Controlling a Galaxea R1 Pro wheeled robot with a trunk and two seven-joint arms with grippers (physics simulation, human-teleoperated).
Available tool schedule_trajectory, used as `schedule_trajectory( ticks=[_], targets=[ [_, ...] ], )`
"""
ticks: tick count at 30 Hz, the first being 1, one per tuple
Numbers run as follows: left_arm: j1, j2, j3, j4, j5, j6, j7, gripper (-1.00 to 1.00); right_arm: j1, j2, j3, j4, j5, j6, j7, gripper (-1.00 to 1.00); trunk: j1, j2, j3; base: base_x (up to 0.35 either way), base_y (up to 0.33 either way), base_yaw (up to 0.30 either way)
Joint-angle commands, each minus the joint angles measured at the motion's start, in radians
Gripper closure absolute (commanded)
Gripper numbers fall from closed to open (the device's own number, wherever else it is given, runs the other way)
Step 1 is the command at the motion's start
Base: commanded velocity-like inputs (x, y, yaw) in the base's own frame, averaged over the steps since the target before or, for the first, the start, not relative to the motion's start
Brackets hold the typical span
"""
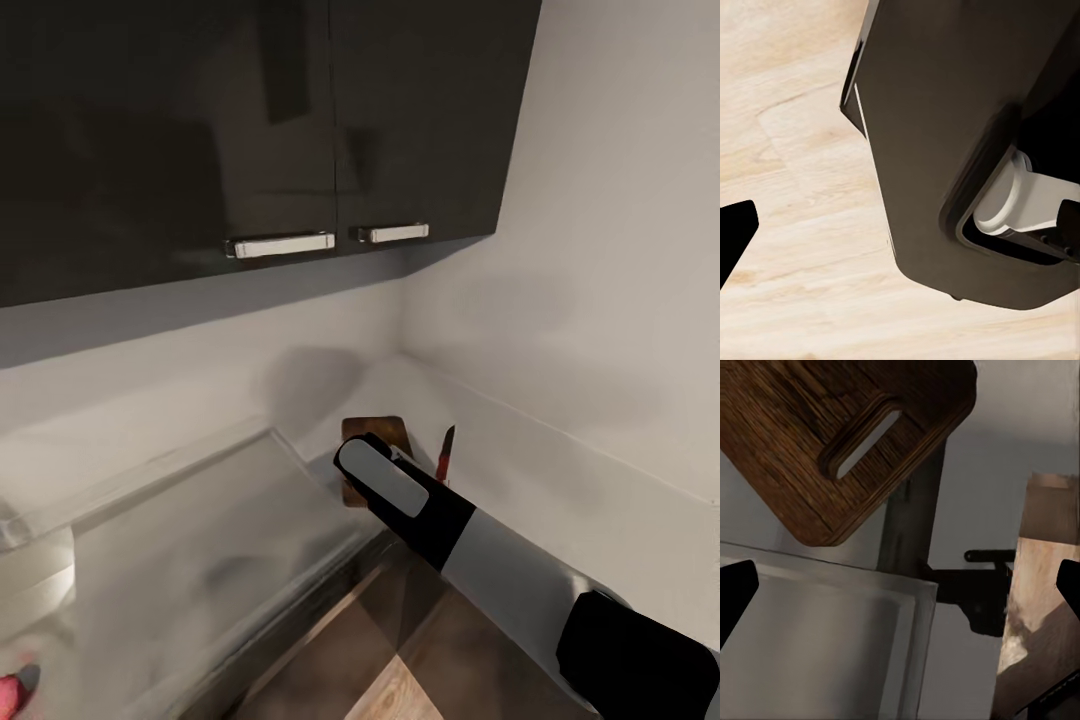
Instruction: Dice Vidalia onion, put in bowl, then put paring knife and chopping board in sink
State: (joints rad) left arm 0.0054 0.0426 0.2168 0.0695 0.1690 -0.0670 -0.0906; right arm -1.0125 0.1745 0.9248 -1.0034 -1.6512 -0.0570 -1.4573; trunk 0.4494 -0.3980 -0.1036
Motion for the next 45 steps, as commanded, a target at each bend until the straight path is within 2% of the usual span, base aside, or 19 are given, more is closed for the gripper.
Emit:
schedule_trajectory(
  ticks=[1,10,45],
  targets=[
    [-0.001,0.0,0.0,0.003,0.01,-0.005,-0.006,-1.0,-0.001,0.0,0.002,0.0,-0.003,-0.006,-0.002,-1.0,0.001,-0.002,-0.002,0.0,-0.261,0.0],
    [-0.001,0.0,0.001,0.003,0.01,-0.005,-0.006,-1.0,-0.001,0.0,0.002,0.0,-0.002,-0.006,0.001,-1.0,0.001,-0.002,-0.002,0.0,-0.164,0.0],
    [-0.001,0.0,0.001,0.003,0.01,-0.005,-0.008,-1.0,-0.001,0.0,0.005,0.0,-0.001,-0.006,0.006,-1.0,0.001,-0.002,-0.002,0.018,-0.002,0.0]
  ],
)
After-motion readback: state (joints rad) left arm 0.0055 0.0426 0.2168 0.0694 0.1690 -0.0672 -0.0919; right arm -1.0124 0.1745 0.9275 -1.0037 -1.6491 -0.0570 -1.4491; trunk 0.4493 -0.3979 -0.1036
